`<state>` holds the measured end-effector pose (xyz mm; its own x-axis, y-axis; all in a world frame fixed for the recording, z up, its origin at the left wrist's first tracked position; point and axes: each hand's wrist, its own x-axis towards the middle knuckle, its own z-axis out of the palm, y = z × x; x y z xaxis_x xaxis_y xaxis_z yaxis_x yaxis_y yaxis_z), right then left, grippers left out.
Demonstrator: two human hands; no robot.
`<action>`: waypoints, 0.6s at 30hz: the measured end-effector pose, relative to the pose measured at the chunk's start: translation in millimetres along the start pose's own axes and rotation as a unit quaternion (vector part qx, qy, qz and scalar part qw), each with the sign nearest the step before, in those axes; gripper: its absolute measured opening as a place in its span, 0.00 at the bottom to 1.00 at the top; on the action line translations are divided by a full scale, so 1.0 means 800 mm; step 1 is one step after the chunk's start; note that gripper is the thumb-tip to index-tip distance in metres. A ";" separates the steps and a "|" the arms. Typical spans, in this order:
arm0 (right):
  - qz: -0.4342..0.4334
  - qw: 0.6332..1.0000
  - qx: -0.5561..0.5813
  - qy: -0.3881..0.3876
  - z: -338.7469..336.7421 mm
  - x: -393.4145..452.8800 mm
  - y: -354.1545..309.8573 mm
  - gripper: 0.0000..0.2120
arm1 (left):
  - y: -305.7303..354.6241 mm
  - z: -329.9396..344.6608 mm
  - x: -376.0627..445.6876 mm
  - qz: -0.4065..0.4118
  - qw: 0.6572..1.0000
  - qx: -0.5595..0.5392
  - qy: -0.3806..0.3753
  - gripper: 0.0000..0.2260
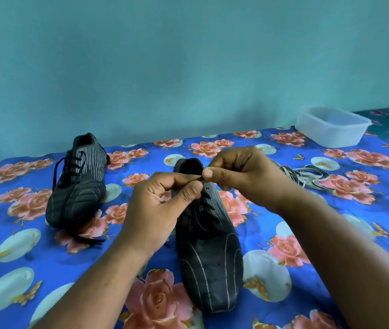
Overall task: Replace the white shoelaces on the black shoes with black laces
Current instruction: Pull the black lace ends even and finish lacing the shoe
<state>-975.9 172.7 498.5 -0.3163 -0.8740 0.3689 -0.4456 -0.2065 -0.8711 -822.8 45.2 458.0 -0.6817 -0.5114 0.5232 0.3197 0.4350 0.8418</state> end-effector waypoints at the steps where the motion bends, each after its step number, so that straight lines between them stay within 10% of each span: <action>1: 0.011 1.000 -0.008 0.016 -0.003 0.001 0.001 0.11 | -0.001 -0.002 0.002 -0.007 1.000 -0.006 0.014 0.05; 14: 0.069 0.996 -0.048 0.021 -0.003 0.004 0.023 0.12 | -0.028 -0.012 0.004 -0.039 0.997 0.068 -0.023 0.18; 18: 0.054 0.998 -0.028 -0.008 -0.001 0.006 0.026 0.03 | -0.026 -0.003 0.007 0.024 0.987 0.158 0.022 0.07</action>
<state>-987.6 165.0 482.1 -0.3521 -0.8969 0.2676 -0.4549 -0.0858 -0.8864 -831.3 31.4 443.5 -0.6387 -0.5140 0.5727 0.1250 0.6650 0.7363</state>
